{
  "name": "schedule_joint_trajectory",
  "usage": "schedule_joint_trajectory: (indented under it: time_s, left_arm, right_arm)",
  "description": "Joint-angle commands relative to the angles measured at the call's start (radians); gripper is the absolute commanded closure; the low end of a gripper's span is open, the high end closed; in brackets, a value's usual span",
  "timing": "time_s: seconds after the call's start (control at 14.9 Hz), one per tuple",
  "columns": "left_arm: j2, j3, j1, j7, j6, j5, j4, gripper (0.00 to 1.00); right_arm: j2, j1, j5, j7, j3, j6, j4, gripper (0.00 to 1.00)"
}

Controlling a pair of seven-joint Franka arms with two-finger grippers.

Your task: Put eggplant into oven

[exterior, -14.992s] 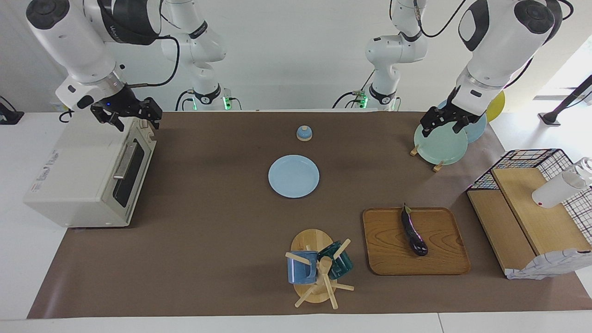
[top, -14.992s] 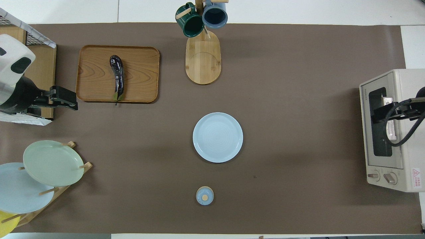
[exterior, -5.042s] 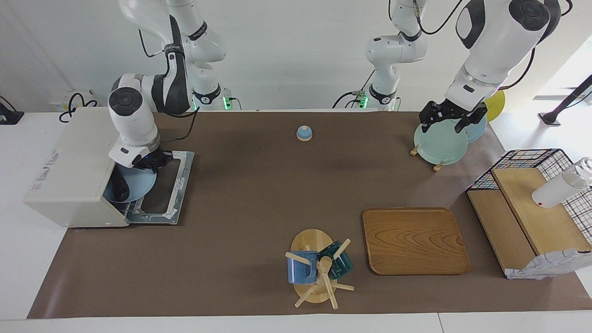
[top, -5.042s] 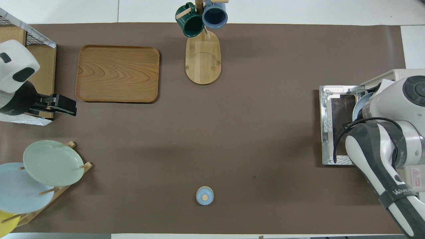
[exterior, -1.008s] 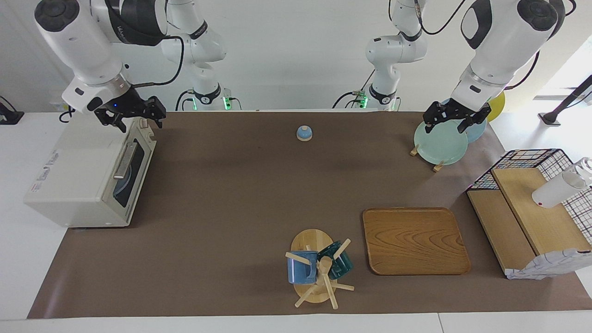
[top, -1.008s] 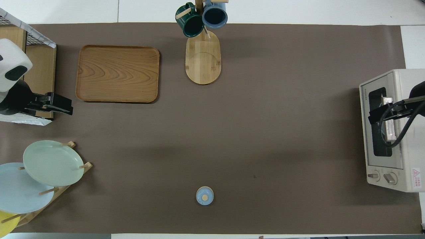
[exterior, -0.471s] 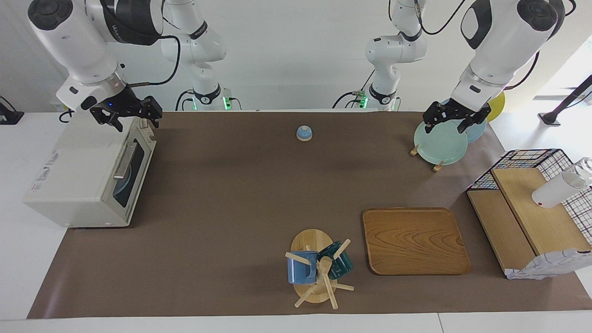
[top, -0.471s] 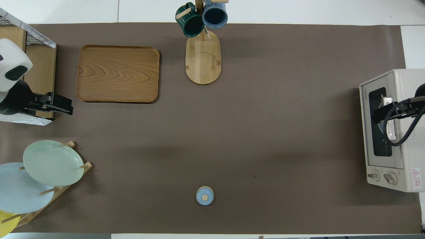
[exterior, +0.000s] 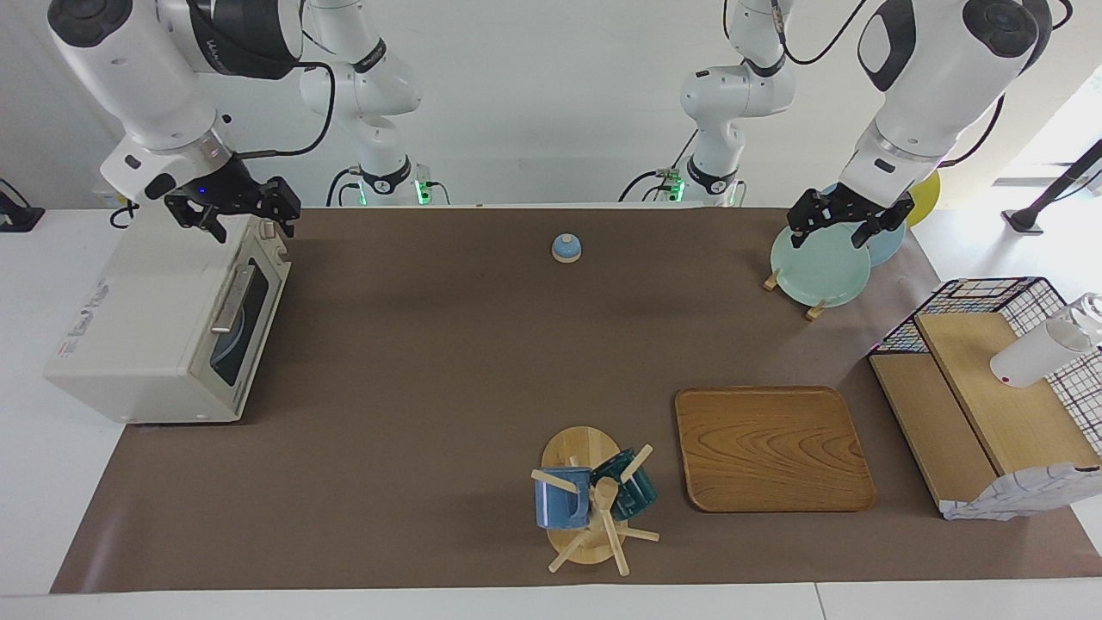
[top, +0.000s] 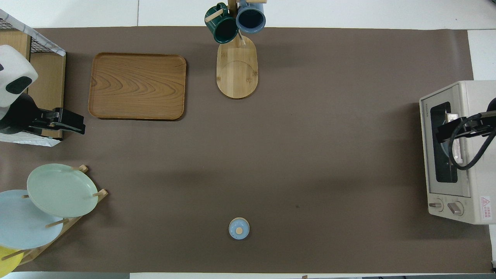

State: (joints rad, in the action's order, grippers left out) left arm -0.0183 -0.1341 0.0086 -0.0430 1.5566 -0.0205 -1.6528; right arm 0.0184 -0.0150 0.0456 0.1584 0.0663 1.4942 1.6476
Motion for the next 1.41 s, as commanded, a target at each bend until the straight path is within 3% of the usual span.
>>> schedule_joint_trajectory:
  time_s: [0.0,1.34]
  left_arm:
    - [-0.019,-0.006,0.014,0.005,0.016,-0.012,-0.019,0.0]
    - [-0.019,-0.006,0.014,0.005,0.016,-0.012,-0.019,0.0]
  right_arm:
    - [0.015,-0.003,-0.026,-0.02,0.006,-0.006,0.003,0.0]
    - [0.054,-0.011,-0.027,-0.02,0.004,0.024,0.032,0.0]
